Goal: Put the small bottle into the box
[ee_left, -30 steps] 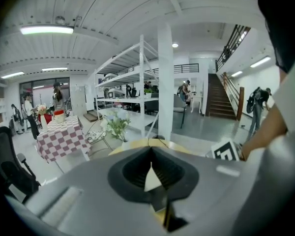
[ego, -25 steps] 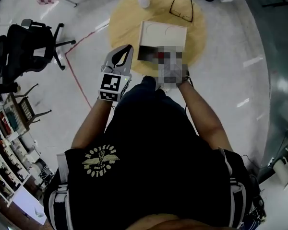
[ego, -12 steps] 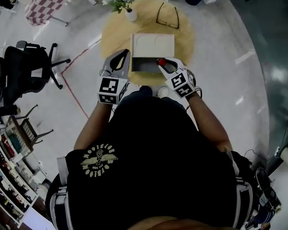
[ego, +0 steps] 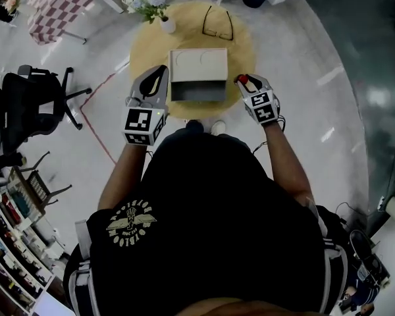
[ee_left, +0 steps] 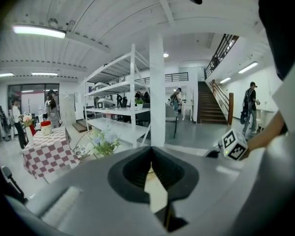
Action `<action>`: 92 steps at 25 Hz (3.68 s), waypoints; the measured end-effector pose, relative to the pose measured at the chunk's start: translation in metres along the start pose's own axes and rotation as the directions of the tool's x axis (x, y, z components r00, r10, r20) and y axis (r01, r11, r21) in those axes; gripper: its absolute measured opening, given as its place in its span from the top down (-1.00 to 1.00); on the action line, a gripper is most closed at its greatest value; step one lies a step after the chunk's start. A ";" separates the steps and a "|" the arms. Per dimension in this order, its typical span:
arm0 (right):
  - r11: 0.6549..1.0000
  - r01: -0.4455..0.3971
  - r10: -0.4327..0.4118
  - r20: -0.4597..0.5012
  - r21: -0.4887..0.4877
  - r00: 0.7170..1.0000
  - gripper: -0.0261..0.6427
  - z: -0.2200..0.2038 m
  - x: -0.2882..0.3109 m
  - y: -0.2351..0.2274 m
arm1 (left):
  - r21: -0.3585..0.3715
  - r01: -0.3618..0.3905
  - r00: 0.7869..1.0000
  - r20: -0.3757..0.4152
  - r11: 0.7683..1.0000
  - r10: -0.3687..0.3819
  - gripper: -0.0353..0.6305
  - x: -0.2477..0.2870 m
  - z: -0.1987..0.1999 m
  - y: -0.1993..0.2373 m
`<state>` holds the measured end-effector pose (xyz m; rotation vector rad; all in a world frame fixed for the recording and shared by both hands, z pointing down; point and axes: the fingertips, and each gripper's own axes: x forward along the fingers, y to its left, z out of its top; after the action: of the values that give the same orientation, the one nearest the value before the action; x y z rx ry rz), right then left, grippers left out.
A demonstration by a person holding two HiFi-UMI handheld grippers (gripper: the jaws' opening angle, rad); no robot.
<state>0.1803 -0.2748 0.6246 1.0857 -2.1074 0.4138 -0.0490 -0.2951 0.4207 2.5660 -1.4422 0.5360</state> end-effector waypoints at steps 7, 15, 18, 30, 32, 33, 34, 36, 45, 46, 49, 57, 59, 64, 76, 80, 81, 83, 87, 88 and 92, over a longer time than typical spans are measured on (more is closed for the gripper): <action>1.000 -0.019 0.020 -0.073 0.017 0.997 0.51 -0.056 0.040 -0.006 | -0.013 -0.076 0.995 -0.058 0.997 0.075 0.89 -0.018 -0.022 0.000; 0.999 -0.034 0.034 -0.022 0.001 0.999 0.51 -0.065 0.060 0.012 | -0.013 -0.137 0.988 -0.070 0.990 0.136 0.89 -0.042 -0.035 -0.001; 0.998 -0.050 0.050 -0.013 0.024 0.999 0.23 -0.066 0.058 0.018 | -0.023 -0.147 0.987 -0.071 0.989 0.145 0.89 -0.049 -0.039 -0.004; 0.999 0.026 -0.039 0.284 0.048 0.958 0.90 0.006 -0.084 0.008 | -0.049 -0.099 0.995 0.010 0.994 0.100 0.89 -0.041 -0.023 -0.045; 0.997 0.035 -0.055 0.291 0.072 0.955 0.90 0.001 -0.089 0.004 | -0.046 -0.086 0.996 0.020 0.995 0.087 0.89 -0.039 -0.022 -0.057; 0.996 0.028 -0.050 0.290 0.079 0.956 0.88 -0.002 -0.087 0.003 | -0.044 -0.079 0.997 0.021 0.996 0.080 0.89 -0.038 -0.023 -0.062; 0.996 0.007 -0.030 0.282 0.084 0.959 0.55 -0.006 -0.083 0.004 | -0.042 -0.074 0.997 0.017 0.996 0.075 0.89 -0.038 -0.024 -0.065; 0.994 -0.039 0.013 0.249 0.100 0.968 -0.11 -0.015 -0.071 0.008 | -0.042 -0.070 0.998 0.001 0.997 0.070 0.89 -0.039 -0.027 -0.069; 0.995 -0.058 0.051 0.090 0.076 0.995 -0.11 -0.069 0.006 0.003 | -0.026 -0.135 0.988 -0.073 0.991 0.133 0.89 -0.059 -0.048 -0.061; 0.995 -0.066 0.060 0.075 0.077 0.995 -0.11 -0.073 0.017 0.005 | -0.029 -0.145 0.986 -0.086 0.989 0.142 0.89 -0.063 -0.054 -0.056; 0.994 -0.072 0.069 0.043 0.078 0.997 -0.08 -0.075 0.041 0.011 | -0.035 -0.167 0.980 -0.112 0.985 0.163 0.89 -0.072 -0.062 -0.037; 0.998 -0.017 0.019 -0.032 0.061 0.999 0.47 -0.070 0.070 0.010 | -0.038 -0.161 0.980 -0.123 0.986 0.155 0.89 -0.070 -0.063 0.008; 0.996 0.002 0.003 -0.055 0.086 0.998 0.47 -0.069 0.069 0.009 | -0.041 -0.149 0.983 -0.111 0.988 0.143 0.89 -0.066 -0.064 0.020; 0.989 0.047 -0.037 -0.074 0.143 0.997 0.47 -0.059 0.053 0.007 | -0.034 -0.092 0.994 -0.068 0.995 0.090 0.89 -0.054 -0.051 0.036; 0.988 0.075 -0.085 0.076 0.132 0.993 0.47 0.054 -0.053 0.004 | -0.018 0.037 0.999 0.029 0.999 -0.036 0.89 -0.029 -0.025 0.048; 0.992 0.043 -0.058 0.123 0.119 0.991 0.47 0.096 -0.061 0.026 | -0.021 0.062 0.997 0.035 0.998 -0.061 0.89 -0.030 -0.028 0.053; 0.994 0.022 -0.036 0.128 0.106 0.991 0.47 0.103 -0.059 0.037 | -0.025 0.059 0.998 0.032 0.998 -0.059 0.89 -0.034 -0.030 0.055; 0.997 -0.020 0.010 0.133 0.073 0.991 0.47 0.116 -0.052 0.055 | -0.034 0.047 0.999 0.028 0.998 -0.046 0.89 -0.039 -0.030 0.062; 0.996 -0.084 0.082 0.103 0.016 0.991 0.47 0.118 -0.023 0.088 | -0.052 0.025 0.999 0.035 0.998 -0.023 0.89 -0.045 -0.026 0.078; 0.995 -0.100 0.098 0.090 0.013 0.991 0.47 0.114 -0.012 0.096 | -0.054 0.016 0.999 0.036 0.998 -0.014 0.89 -0.048 -0.027 0.085; 0.990 -0.144 0.144 0.040 0.000 0.989 0.47 0.086 0.032 0.121 | -0.067 -0.038 0.999 0.030 0.997 0.040 0.89 -0.066 -0.038 0.114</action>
<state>0.0321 -0.2700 0.5927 0.9539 -2.2289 0.4674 -0.1856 -0.2913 0.4257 2.5108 -1.4974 0.4467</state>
